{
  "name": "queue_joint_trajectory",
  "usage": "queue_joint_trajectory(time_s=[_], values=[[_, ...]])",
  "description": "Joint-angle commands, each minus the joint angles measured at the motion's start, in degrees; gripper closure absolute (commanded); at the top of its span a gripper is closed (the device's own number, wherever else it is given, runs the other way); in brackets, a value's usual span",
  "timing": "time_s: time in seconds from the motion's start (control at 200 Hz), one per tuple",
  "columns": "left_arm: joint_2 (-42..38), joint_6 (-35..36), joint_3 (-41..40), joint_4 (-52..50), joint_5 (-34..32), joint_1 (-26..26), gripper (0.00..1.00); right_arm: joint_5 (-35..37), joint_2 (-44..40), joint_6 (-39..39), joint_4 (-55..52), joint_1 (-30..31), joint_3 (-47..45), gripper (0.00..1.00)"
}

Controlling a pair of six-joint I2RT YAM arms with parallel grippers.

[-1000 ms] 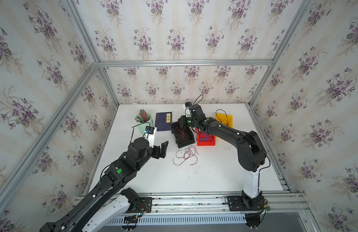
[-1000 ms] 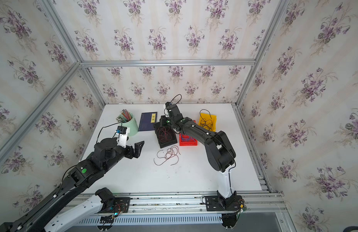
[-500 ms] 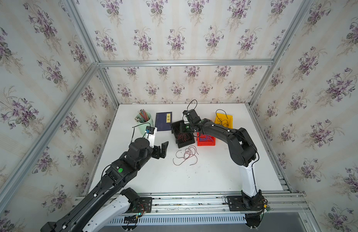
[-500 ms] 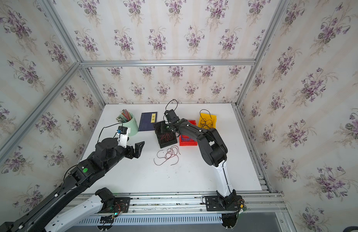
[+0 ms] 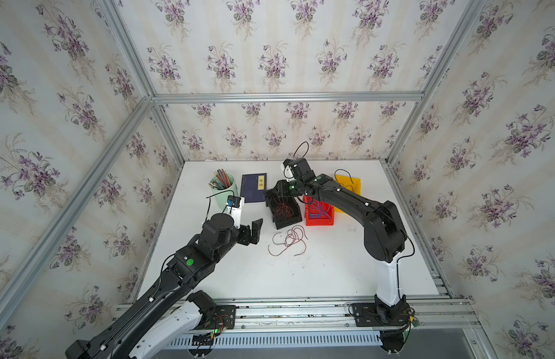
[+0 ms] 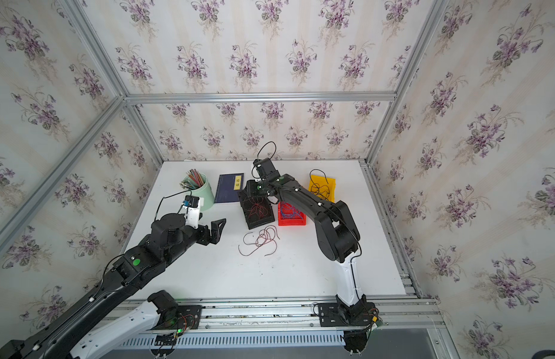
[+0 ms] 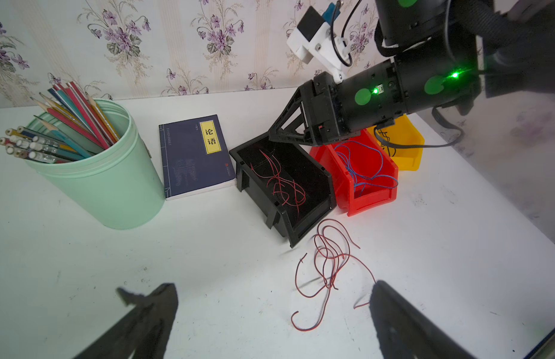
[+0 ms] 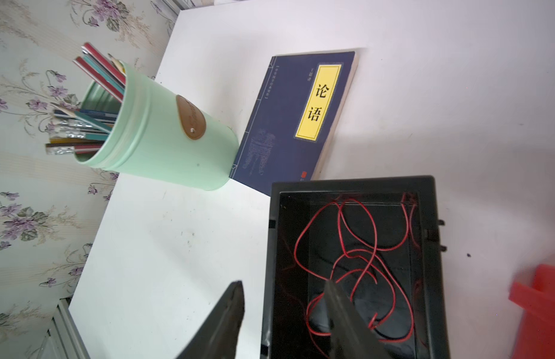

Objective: Untangle and sort cables by color
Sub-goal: Place the cable in the bin.

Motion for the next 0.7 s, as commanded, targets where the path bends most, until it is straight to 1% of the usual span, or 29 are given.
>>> queue_joint_trajectory(time_s=[0.0,0.13,0.19,0.26,0.375,0.544,0.624,0.694], values=[[0.63,-1.19,0.38,1.67,0.54,0.06,0.01,-0.61,-2.06,-1.18,-3.57,0.05,-0.14,0.53],[2.07,-3.05,0.97,-1.06,0.37,0.06,0.01,-0.39,-6.80,-1.23,-3.66,0.05,-3.34,0.53],[3.35,-1.90,1.09,-2.96,2.92,0.06,0.01,-0.50,-9.69,-0.89,-3.37,-0.03,-5.81,0.53],[5.42,-0.52,0.95,-5.22,7.54,-0.02,0.01,-0.55,-13.08,-0.53,-3.10,-0.13,-9.30,0.53],[9.07,-1.74,-0.57,-7.83,12.98,-0.10,0.01,0.22,-19.15,0.18,-2.44,-0.30,-16.31,0.53],[12.66,-5.50,-4.47,-4.95,17.42,-0.68,0.00,-0.06,-27.12,2.12,-0.72,-0.87,-26.02,0.53],[15.75,-7.84,-5.52,-2.79,18.70,-1.08,0.04,-0.37,-29.46,2.91,-0.13,-1.00,-28.99,0.53],[19.78,-8.95,-5.54,-1.29,19.73,-1.75,0.05,-0.72,-31.07,3.53,0.08,-0.96,-30.94,0.53]])
